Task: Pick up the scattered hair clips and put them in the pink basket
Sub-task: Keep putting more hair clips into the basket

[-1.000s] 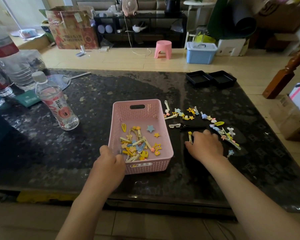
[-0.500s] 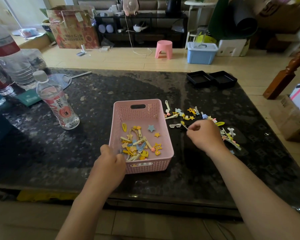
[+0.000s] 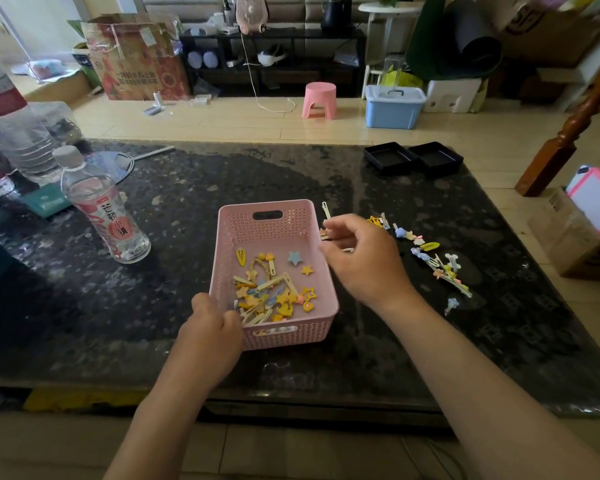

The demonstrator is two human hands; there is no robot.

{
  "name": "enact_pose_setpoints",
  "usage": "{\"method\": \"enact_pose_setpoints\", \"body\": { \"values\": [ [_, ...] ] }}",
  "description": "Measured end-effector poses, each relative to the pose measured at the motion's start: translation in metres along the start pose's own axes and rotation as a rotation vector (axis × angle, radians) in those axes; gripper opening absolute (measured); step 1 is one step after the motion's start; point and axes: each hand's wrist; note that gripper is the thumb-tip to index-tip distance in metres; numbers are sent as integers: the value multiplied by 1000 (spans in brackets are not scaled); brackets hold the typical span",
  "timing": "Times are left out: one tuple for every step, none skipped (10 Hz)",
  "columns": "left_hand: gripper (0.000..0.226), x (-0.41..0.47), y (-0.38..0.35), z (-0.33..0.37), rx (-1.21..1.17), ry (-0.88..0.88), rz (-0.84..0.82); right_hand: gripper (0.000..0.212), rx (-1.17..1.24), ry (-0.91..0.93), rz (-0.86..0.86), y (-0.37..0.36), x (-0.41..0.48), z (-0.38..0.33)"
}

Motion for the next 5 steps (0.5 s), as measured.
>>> {"method": "enact_pose_setpoints", "body": {
  "values": [
    [13, 0, 1, 1, -5, -8, -3, 44, -253, -172, -5, 28, 9, 26],
    [13, -3, 2, 5, -66, 63, -19, 71, -617, -482, -98, 56, 9, 65],
    [18, -7, 7, 10, -168, 79, 39, 88, -747, -747, -130, 77, 3, 93],
    [31, -14, 14, 17, 308, 29, -322, 88, -790, -901, -121, 90, 1, 106],
    [32, -15, 15, 13, 307, -137, -311, 73, -829, -987, -144, 93, 3, 113]
  ]
}}
Point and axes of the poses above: each hand's wrist, its own x-axis towards the middle knuckle, its own y-axis out of the back of the hand, z = x × y, and after that the axes turned 2 degrees about y, right-handed
